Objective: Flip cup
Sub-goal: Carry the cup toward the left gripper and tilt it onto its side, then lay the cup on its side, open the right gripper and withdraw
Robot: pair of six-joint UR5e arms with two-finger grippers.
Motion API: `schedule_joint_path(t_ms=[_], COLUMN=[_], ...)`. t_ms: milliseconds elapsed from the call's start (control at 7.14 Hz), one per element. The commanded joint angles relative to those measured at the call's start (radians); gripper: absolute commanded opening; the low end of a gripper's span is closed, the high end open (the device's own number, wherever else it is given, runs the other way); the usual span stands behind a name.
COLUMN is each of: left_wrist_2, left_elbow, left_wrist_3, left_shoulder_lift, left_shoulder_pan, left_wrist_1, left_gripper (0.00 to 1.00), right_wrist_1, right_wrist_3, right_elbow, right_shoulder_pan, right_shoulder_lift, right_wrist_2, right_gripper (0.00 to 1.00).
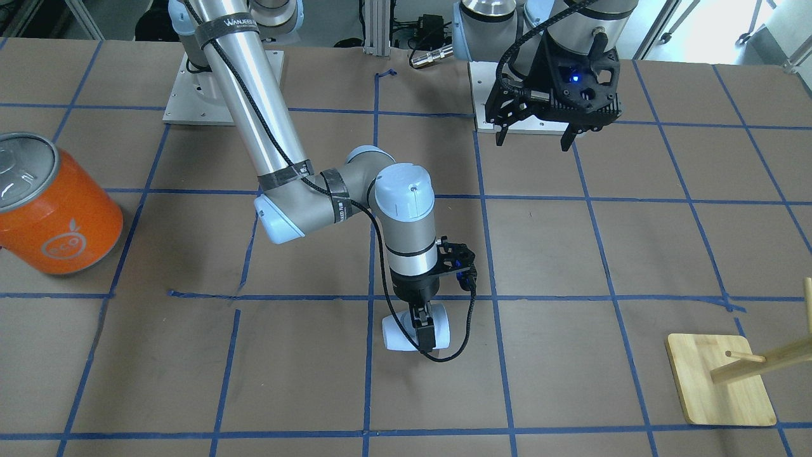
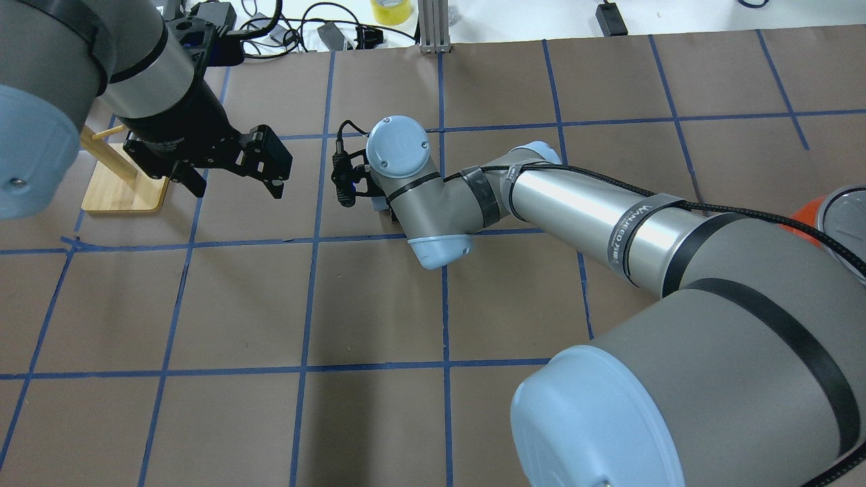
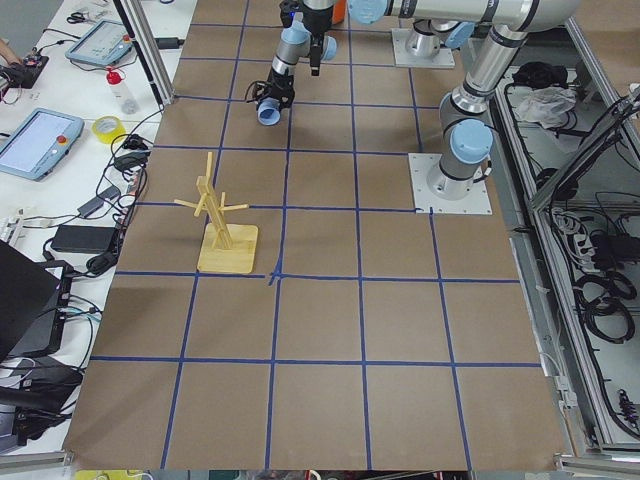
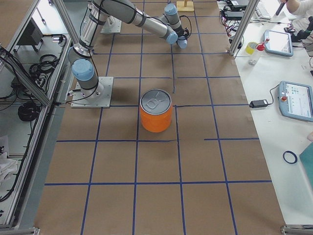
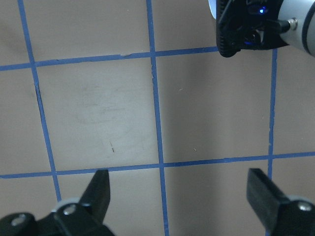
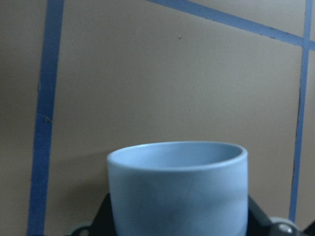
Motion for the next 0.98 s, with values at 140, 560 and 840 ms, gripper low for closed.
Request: schedule_joint_path(t_ms=[140, 560, 840], left_wrist_2=[0.000, -0.002, 0.000], left_elbow=[0.000, 0.000, 0.000], left_wrist_3=[0.000, 0.000, 0.000], left_shoulder_lift=[0.000, -0.002, 0.000], left_shoulder_pan=[0.000, 0.000, 0.000], left_wrist_1=[-0.001, 0.001, -0.001], left_gripper=[1.00, 1.00, 1.00], right_wrist_1=[0.051, 0.114, 0.290], right_wrist_3=[0.000, 0.005, 0.014], right_elbow=[0.001, -0.013, -0.021], right_shoulder_pan=[0.000, -0.007, -0.026], right_shoulder_lift=[-0.013, -0.037, -0.140], right_wrist_2=[0.041, 0.027, 0.038], right_gripper=[0.52, 1.00, 1.00])
